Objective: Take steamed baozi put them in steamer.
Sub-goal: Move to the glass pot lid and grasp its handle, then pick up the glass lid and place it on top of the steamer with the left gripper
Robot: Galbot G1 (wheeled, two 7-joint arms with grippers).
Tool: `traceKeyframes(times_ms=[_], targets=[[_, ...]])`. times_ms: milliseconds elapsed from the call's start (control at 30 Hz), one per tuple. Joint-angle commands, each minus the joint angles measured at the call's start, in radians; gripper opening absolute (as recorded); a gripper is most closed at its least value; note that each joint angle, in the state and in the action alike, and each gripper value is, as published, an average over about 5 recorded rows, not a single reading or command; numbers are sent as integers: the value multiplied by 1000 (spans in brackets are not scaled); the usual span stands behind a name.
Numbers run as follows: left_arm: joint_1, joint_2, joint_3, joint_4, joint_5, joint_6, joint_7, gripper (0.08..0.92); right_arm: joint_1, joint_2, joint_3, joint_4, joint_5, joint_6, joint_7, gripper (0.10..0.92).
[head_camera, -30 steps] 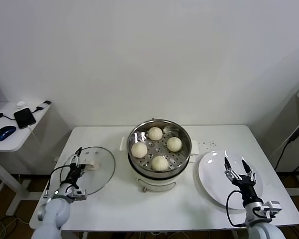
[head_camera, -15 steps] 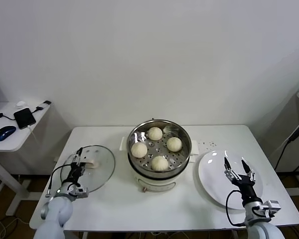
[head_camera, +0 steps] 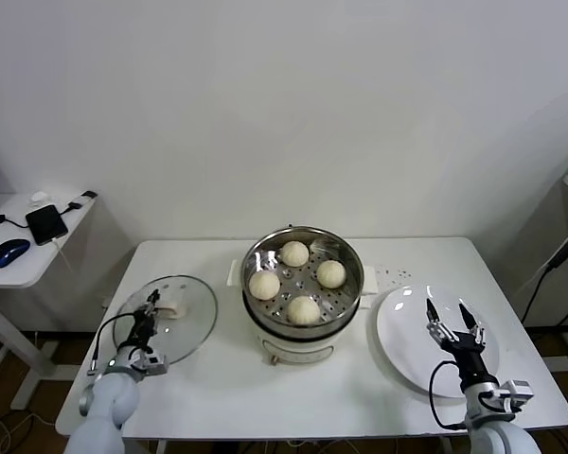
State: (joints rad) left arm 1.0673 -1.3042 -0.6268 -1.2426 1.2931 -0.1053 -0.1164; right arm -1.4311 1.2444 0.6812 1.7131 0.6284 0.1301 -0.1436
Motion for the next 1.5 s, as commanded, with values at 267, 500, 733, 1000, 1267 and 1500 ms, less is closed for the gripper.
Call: traceKeyframes(times_ms=[267,500,733,1000,1267,1500], targets=[[140,-41,35,-327,-79,362,29,164,6,-1,10,4,4,-5,1,823],[206,-111,109,-553,135,690,102,164,10,-7,25,11,7,-10,-5,823],[192,-189,120,-703,295,832,280,164,-2,-31,38,31,9,-25,-8,823],[179,-255,181,-861,397,866,451,164,-4,-26,42,33,-10,-33,-2,823],[135,-313,451,-860,417,879,493,164,-7,-11,52,28,-29,-33,-3,823],[36,-354,577,-749,423,879,494,164,-20,24,77,29,-54,-32,-9,823]])
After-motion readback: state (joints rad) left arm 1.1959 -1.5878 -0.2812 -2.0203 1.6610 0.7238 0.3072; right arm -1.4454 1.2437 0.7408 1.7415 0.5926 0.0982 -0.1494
